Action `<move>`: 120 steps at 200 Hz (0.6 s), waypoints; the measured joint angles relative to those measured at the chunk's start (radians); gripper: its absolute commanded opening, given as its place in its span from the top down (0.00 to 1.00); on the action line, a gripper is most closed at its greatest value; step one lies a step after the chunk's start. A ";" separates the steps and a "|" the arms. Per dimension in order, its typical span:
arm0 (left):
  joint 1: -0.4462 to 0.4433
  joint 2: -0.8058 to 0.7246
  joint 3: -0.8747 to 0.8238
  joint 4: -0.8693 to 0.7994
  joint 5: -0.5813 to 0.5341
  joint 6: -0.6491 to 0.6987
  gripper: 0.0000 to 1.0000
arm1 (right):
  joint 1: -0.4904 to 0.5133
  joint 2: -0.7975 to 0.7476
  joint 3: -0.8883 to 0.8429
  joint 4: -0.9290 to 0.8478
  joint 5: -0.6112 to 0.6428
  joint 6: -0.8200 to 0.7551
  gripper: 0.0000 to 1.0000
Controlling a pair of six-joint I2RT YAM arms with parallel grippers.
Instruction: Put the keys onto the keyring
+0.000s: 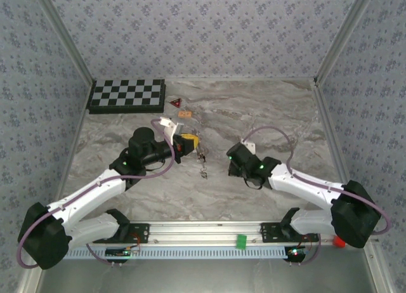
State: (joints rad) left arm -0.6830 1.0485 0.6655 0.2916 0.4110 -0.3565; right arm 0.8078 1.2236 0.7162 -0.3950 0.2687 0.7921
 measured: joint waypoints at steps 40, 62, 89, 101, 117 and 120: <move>0.000 -0.002 -0.002 0.000 -0.001 0.000 1.00 | -0.080 0.003 0.023 0.058 -0.162 -0.154 1.00; 0.000 -0.002 -0.003 0.000 -0.001 0.000 1.00 | -0.112 0.030 -0.015 0.101 -0.258 -0.232 1.00; 0.000 -0.002 -0.003 0.000 0.000 0.000 1.00 | -0.118 0.066 -0.051 0.100 -0.333 -0.287 1.00; 0.000 -0.002 -0.003 0.000 0.000 0.000 1.00 | -0.115 0.066 -0.054 0.089 -0.348 -0.300 1.00; 0.000 -0.002 -0.003 0.000 0.000 0.000 1.00 | -0.114 0.066 -0.056 0.081 -0.363 -0.313 1.00; 0.000 -0.002 -0.003 0.000 0.000 0.000 1.00 | -0.113 0.066 -0.056 0.078 -0.365 -0.315 1.00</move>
State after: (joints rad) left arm -0.6830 1.0470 0.6624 0.2920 0.4107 -0.3565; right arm 0.6945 1.2896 0.6598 -0.3168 -0.0967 0.4770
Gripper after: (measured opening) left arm 0.058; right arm 0.038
